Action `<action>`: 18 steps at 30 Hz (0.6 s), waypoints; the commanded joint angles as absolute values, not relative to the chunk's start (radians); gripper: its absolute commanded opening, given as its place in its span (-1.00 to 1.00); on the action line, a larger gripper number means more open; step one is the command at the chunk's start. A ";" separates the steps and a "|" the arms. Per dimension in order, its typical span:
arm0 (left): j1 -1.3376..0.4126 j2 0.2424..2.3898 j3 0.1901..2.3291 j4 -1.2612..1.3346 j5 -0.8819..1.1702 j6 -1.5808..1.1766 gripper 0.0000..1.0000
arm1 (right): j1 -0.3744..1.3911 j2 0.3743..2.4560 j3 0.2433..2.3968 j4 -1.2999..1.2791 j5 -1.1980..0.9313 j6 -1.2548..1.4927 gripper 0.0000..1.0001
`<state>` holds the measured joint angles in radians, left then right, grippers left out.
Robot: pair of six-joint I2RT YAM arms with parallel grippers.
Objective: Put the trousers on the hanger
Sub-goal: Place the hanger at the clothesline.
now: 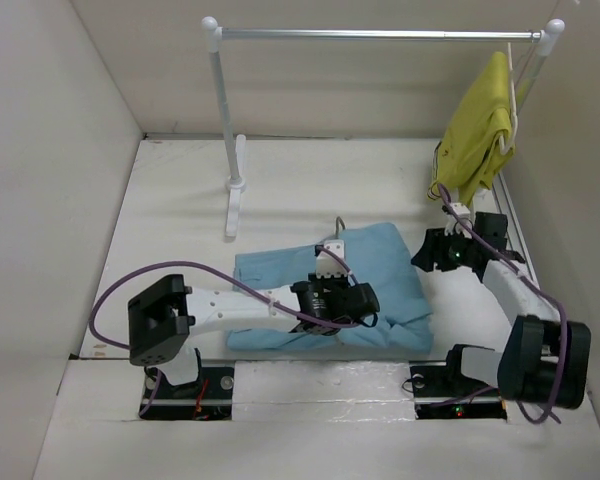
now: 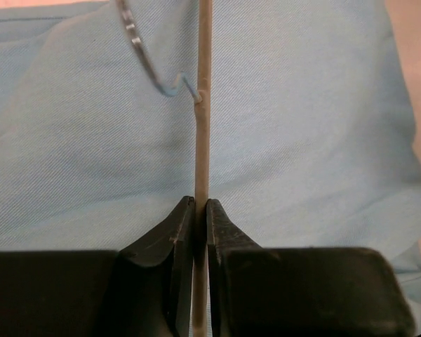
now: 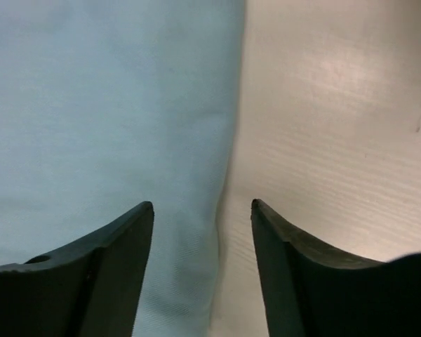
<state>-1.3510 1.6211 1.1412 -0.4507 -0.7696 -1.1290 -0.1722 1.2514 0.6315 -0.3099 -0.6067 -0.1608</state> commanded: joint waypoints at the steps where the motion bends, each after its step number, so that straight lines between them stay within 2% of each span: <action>1: -1.348 1.511 1.187 -0.511 -0.885 -1.131 -1.00 | -0.100 1.067 0.745 -0.424 -0.604 -0.163 0.34; 2: -1.348 1.500 1.192 -0.505 -0.887 -1.123 -1.00 | -0.100 1.066 0.746 -0.446 -0.604 -0.153 0.35; 4: -1.348 1.464 1.224 -0.489 -0.893 -1.091 -1.00 | -0.002 0.930 0.813 -0.498 -0.630 -0.096 0.33; 5: -1.348 1.448 1.248 -0.486 -0.902 -1.071 -1.00 | 0.067 0.860 0.818 -0.509 -0.635 -0.047 0.19; 6: -1.348 1.448 1.249 -0.486 -0.902 -1.071 -1.00 | 0.067 0.859 0.818 -0.509 -0.635 -0.046 0.19; 7: -1.348 1.436 1.262 -0.486 -0.908 -1.060 -1.00 | 0.146 0.826 0.818 -0.511 -0.629 -0.017 0.11; 9: -1.348 1.428 1.301 -0.477 -0.917 -1.042 -1.00 | 0.233 0.726 0.805 -0.488 -0.594 0.121 -0.28; 11: -1.348 1.422 1.336 -0.466 -0.925 -1.026 -1.00 | 0.360 0.643 0.747 -0.384 -0.566 0.268 -0.39; 13: -1.348 1.422 1.354 -0.450 -0.930 -1.016 -1.00 | 0.441 0.611 0.703 -0.286 -0.552 0.368 -0.23; 14: -1.348 1.422 1.370 -0.439 -0.933 -1.011 -1.00 | 0.522 0.604 0.669 -0.173 -0.548 0.453 0.04; 17: -1.348 1.428 1.381 -0.385 -0.942 -0.979 -1.00 | 0.644 0.623 0.667 -0.066 -0.471 0.534 0.42; 18: -1.348 1.431 1.381 -0.377 -0.946 -0.974 -1.00 | 0.717 0.643 0.673 -0.054 -0.419 0.540 0.47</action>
